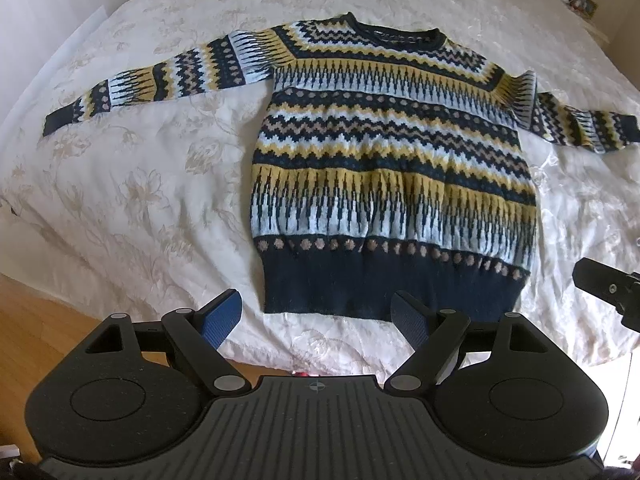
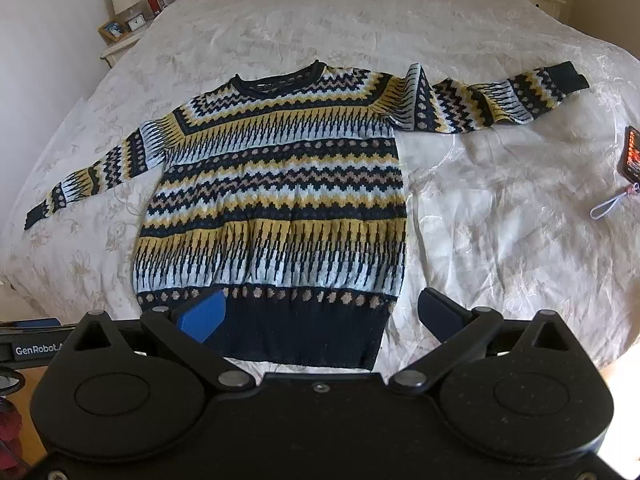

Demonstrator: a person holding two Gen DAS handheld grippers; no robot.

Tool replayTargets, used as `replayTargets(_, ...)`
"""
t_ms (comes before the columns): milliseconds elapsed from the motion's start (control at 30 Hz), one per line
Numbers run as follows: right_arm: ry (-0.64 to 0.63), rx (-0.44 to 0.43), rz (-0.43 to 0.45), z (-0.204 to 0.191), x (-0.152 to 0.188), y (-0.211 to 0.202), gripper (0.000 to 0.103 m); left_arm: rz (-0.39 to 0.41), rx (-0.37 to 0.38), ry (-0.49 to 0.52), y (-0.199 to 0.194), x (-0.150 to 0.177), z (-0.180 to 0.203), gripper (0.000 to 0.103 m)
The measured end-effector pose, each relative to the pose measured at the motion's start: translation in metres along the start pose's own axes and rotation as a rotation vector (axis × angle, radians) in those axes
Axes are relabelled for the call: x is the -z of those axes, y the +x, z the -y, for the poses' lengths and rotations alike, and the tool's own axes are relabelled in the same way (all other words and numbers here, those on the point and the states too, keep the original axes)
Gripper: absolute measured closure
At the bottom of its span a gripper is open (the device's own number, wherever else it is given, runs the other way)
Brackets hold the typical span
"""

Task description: Fold small clothes

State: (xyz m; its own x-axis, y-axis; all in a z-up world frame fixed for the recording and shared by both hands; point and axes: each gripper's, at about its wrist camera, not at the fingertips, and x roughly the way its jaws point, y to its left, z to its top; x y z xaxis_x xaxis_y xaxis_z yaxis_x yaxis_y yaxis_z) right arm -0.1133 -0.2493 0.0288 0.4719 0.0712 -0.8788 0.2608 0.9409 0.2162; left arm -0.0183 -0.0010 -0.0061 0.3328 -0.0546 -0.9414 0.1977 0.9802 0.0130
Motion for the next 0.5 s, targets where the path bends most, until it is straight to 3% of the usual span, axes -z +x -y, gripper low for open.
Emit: replayTargets(500,0.002,-0.004,0.001,-0.0015,0.0008,-0.0010,0.001,-0.006,0.005,-0.006,0.0020,0.0042,-0.0011,0.021)
